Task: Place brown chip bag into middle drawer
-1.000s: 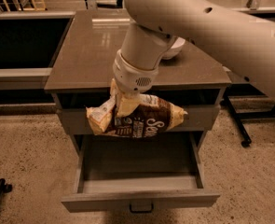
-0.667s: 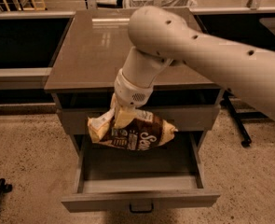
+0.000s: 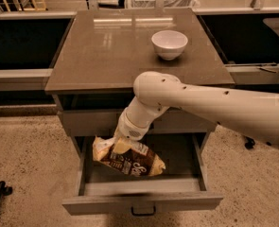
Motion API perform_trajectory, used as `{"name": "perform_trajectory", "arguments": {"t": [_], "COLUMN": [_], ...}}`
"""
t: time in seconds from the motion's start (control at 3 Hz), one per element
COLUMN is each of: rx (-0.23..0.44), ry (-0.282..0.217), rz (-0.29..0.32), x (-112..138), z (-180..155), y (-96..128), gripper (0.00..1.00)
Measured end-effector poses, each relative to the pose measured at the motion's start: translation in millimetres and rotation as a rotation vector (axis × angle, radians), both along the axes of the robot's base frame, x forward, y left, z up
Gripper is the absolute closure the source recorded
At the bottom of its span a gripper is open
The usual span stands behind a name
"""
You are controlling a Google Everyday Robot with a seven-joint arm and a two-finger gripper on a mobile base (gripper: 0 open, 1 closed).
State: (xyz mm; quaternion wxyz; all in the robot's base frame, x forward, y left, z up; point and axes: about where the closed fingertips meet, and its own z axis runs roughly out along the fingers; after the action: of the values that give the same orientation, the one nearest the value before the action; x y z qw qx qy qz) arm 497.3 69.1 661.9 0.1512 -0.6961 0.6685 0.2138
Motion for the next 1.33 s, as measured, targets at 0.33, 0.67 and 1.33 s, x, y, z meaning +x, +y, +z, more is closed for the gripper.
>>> {"name": "perform_trajectory", "arguments": {"t": [0.33, 0.67, 1.33], "rx": [-0.001, -0.015, -0.011], "ry": [0.002, 0.041, 0.005], "rz": [0.002, -0.044, -0.107], "x": [-1, 7, 15], "z": [0, -26, -161], "y": [0, -7, -23], "gripper": [1.00, 1.00, 0.81]}}
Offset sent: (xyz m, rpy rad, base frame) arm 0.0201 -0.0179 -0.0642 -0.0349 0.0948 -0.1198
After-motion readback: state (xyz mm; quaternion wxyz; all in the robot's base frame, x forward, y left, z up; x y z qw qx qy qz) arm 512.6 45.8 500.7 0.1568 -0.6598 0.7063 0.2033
